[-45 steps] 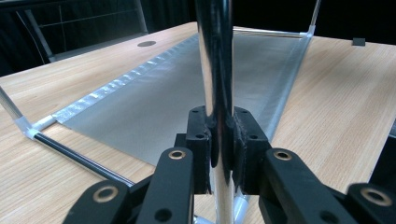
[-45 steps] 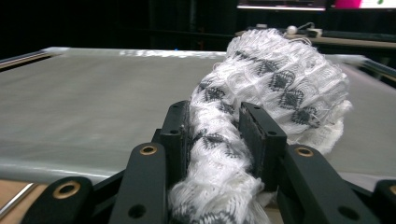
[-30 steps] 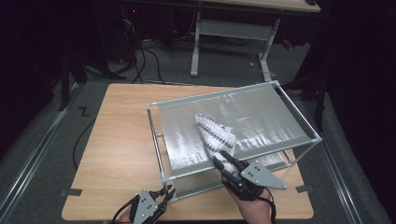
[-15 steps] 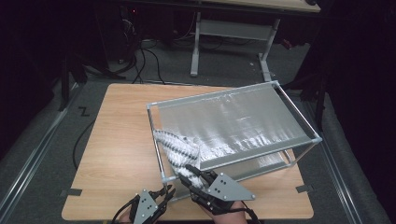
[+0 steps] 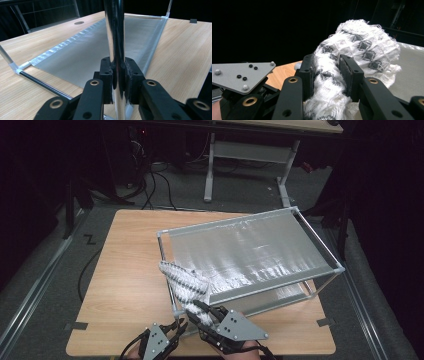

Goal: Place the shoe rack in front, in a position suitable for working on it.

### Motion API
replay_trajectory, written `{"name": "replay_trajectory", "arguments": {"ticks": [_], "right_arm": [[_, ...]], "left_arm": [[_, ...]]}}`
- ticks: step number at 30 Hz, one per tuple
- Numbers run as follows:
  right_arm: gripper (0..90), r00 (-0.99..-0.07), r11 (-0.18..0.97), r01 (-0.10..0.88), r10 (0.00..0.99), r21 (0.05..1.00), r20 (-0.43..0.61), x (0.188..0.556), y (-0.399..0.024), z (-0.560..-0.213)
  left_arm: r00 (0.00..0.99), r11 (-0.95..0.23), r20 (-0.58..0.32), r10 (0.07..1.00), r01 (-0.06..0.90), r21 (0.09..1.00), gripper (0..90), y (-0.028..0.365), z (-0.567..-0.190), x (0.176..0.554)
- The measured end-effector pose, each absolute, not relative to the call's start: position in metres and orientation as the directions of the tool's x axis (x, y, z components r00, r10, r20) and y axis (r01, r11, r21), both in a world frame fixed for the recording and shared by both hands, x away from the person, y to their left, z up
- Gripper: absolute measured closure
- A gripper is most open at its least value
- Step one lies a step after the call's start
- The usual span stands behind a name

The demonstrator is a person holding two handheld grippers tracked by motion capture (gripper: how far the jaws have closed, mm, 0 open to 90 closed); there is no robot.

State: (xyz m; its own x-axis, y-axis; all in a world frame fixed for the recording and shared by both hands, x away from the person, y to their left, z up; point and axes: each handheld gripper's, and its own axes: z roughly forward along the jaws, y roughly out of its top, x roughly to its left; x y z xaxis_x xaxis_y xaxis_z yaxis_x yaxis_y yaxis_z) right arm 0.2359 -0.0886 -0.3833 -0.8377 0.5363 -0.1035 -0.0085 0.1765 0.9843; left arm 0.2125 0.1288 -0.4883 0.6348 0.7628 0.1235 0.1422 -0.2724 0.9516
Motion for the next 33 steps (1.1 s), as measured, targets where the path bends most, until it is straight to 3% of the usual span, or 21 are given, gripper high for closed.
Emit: {"name": "replay_trajectory", "arguments": {"ticks": [17, 33], "right_arm": [[69.4, -0.83, 0.179, 0.002, 0.549, 0.984, -0.098, 0.237, -0.094, -0.383], [70.7, -0.781, 0.149, 0.051, 0.623, 0.988, -0.053, 0.249, -0.133, -0.382]], "left_arm": [[0.637, -0.275, 0.126, 0.76, 0.14, 0.951, 78.7, 0.129, -0.488, 0.213], [0.639, -0.273, 0.124, 0.759, 0.141, 0.952, 78.7, 0.129, -0.488, 0.213]]}}
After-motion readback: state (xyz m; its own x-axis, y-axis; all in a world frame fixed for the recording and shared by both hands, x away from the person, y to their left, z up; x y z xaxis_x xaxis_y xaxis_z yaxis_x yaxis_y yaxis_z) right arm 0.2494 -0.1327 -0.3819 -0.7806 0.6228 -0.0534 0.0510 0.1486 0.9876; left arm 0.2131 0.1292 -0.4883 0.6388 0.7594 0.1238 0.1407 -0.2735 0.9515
